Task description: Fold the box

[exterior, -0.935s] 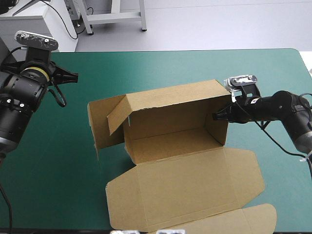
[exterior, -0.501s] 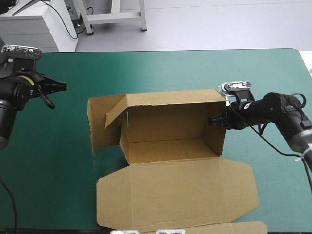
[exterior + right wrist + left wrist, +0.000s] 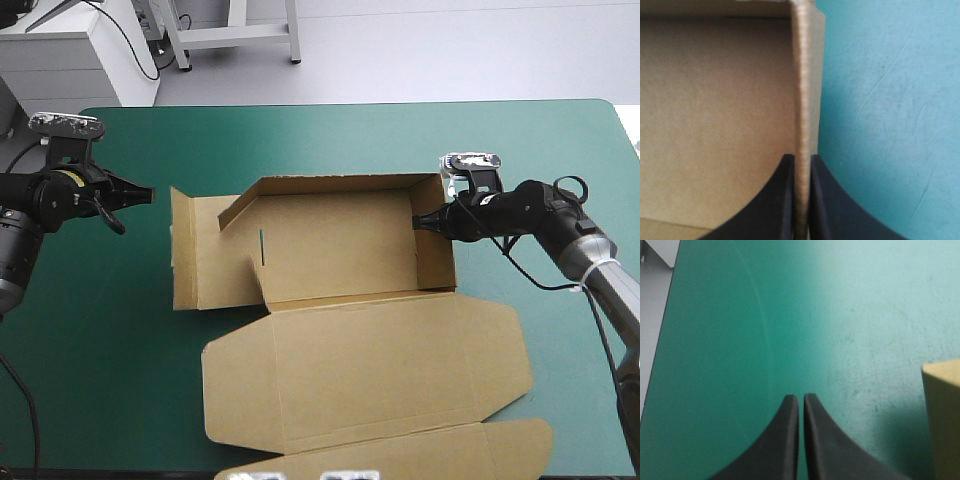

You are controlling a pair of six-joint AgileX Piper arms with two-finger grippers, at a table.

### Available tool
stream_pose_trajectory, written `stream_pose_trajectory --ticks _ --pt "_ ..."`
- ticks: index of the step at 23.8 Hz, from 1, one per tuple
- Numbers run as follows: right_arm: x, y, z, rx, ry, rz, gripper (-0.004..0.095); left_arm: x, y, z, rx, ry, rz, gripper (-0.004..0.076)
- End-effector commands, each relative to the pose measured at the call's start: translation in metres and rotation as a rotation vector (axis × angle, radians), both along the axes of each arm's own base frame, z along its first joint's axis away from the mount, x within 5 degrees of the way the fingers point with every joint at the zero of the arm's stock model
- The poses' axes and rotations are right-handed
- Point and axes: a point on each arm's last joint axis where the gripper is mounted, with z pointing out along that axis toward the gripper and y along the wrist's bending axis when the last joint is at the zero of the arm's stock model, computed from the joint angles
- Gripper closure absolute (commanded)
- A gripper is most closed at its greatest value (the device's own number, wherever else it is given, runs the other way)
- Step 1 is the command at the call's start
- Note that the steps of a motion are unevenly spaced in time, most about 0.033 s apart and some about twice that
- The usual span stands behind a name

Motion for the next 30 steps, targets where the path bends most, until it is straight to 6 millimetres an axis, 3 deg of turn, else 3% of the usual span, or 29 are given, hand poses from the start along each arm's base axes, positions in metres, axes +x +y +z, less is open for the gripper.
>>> stream_pose_trajectory --ticks 1,2,5,8,16,30 --pt "0.005 0.002 -0.006 -0.014 0.011 0.014 0.0872 -0.005 0.001 0.02 0.011 -0.101 -0.003 0.0712" --pt "0.007 0.002 -0.009 -0.011 0.01 0.008 0.0853 -0.004 0.001 0.019 0.013 -0.099 -0.005 0.0712" --pt "0.017 0.001 -0.015 -0.014 -0.025 -0.017 0.0658 -0.003 0.001 0.019 0.018 -0.101 -0.006 0.0712" --pt "0.021 0.002 -0.006 -0.029 -0.068 0.008 0.0553 0.0 0.001 0.015 0.019 -0.089 -0.007 0.0712" --pt "0.027 0.006 0.053 -0.066 -0.108 0.108 0.0554 0.005 0.001 0.01 0.02 -0.071 -0.008 0.0713" --pt "0.018 -0.002 0.098 -0.152 -0.039 0.099 0.0554 0.005 0.001 0.01 0.02 -0.069 -0.007 0.0713"
